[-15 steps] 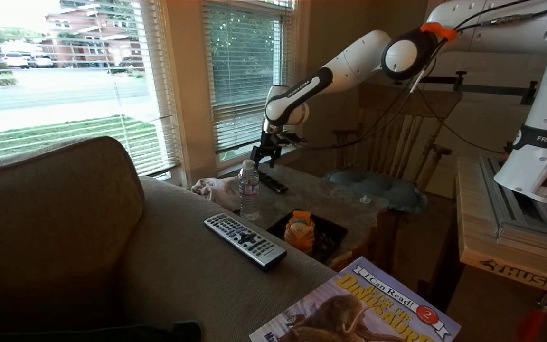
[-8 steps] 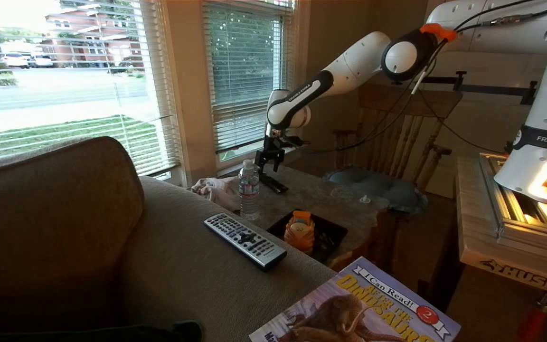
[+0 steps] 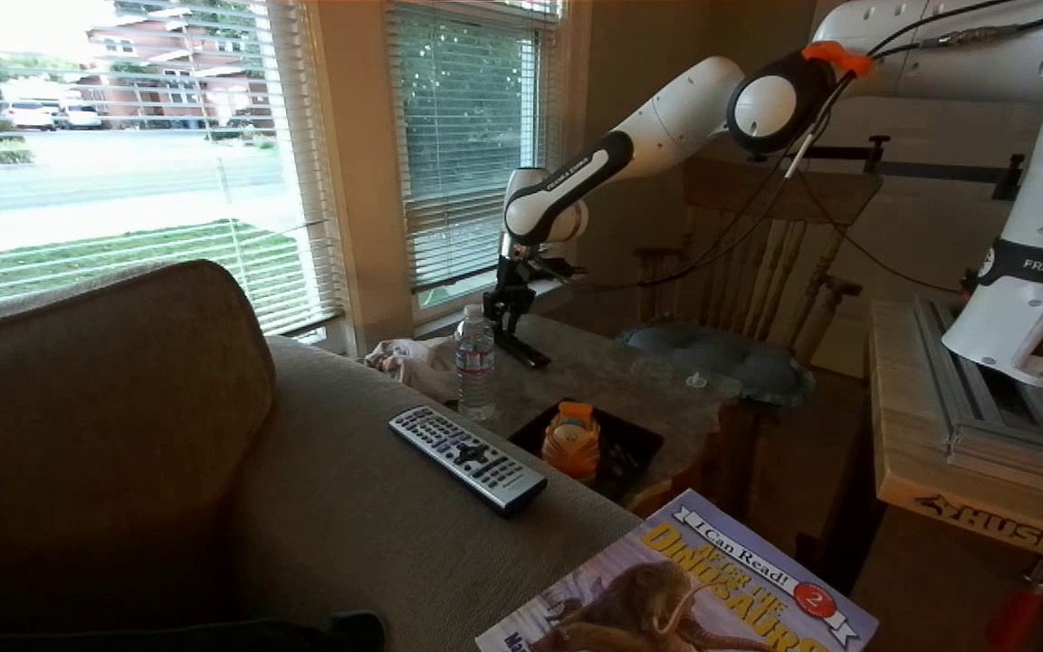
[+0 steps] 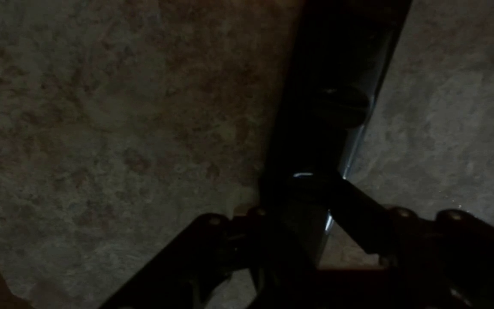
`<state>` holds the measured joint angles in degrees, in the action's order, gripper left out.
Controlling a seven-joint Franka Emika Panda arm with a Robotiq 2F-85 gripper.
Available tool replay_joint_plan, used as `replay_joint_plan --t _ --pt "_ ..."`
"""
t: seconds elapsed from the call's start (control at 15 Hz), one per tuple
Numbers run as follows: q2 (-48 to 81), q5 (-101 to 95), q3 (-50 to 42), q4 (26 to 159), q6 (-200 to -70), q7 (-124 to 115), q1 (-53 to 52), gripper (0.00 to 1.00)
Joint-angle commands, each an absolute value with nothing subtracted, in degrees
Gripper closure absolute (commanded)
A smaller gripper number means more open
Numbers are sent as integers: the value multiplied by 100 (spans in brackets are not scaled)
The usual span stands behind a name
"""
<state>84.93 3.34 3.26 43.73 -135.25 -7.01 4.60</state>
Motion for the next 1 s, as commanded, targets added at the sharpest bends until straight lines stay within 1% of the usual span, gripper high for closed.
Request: replay_joint_plan --t 0.0,0.33,0.6,0.93 --pt "8588 425 249 4281 -13427 -603 439 34" --pt "8504 373 203 4281 -13501 -552 363 0" --pt "8586 354 183 4069 -13388 -523 307 0" --pt "8553 341 83 4153 -13218 -609 318 0"
